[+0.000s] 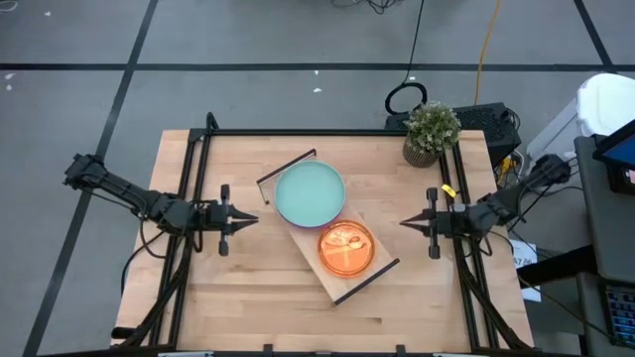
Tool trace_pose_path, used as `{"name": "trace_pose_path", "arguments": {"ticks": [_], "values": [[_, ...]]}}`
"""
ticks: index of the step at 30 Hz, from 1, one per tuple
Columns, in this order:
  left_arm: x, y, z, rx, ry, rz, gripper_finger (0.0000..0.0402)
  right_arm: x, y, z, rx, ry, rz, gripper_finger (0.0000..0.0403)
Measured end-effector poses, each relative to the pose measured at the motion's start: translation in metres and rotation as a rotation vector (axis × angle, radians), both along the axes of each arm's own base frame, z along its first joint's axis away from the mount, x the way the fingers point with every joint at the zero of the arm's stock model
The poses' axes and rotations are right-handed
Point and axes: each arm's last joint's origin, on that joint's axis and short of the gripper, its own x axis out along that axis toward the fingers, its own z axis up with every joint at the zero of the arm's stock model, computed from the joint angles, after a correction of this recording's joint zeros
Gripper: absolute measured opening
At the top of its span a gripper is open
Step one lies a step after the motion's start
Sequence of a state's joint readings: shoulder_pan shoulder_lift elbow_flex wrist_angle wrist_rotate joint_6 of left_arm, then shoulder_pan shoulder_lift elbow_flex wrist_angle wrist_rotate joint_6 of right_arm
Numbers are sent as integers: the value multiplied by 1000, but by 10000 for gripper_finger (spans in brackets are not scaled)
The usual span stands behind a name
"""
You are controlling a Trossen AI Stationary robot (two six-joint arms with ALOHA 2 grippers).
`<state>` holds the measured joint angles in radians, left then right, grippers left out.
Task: Place and stack plates onto a shelf
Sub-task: Return to Home Position
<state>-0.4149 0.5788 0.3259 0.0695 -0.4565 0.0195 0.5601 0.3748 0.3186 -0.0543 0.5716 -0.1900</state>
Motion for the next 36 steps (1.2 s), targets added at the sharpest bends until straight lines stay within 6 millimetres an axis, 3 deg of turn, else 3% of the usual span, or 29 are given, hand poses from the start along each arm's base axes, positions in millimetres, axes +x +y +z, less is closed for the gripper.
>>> {"name": "trace_pose_path", "arguments": {"ticks": [14, 36], "values": [[-14, 5, -36, 13, -26, -29, 4, 6, -8, -21, -6, -1, -14, 0], [-26, 10, -46, 15, -55, -45, 1, 12, -27, -53, 81, -44, 67, 0]]}}
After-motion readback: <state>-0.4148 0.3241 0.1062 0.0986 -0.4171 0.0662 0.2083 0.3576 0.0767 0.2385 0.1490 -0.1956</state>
